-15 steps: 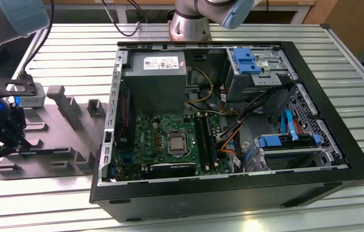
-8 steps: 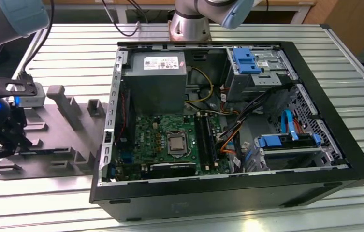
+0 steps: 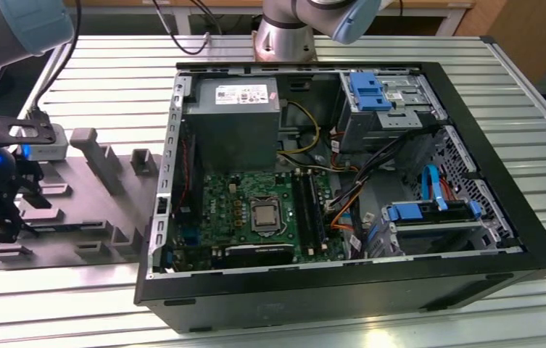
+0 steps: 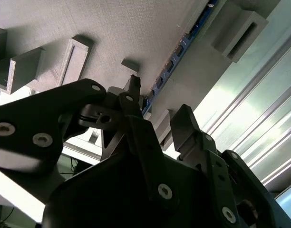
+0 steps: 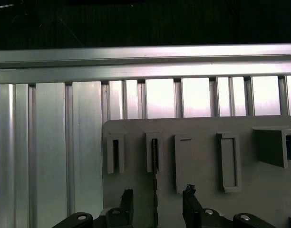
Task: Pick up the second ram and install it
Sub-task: 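Pick up the second ram and move it above second insertion slot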
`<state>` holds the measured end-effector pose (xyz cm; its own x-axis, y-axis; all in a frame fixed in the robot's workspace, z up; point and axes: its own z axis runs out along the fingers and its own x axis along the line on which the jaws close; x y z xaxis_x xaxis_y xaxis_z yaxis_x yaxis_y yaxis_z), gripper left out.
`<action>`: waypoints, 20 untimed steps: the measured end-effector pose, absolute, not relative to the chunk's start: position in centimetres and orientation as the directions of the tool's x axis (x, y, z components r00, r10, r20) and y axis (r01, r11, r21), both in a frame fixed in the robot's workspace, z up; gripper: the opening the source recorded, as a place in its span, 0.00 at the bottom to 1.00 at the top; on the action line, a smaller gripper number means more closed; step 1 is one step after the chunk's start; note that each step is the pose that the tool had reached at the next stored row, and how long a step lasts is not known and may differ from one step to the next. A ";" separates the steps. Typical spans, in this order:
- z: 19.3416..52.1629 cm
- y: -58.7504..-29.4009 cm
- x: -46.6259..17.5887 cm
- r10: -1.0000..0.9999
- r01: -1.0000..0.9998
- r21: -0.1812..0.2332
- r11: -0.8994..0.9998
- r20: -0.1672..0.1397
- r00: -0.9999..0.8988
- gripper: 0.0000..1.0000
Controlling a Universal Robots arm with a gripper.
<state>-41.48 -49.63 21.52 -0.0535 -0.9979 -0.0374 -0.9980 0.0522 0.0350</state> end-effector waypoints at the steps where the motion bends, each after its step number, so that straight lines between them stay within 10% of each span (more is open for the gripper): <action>1: 21.5 -49.6 -41.5 -0.998 -0.998 0.035 0.052 -0.037 -0.053 0.53; 20: 21.0 -49.6 -41.5 -0.998 -0.998 0.034 0.052 -0.037 -0.053 0.53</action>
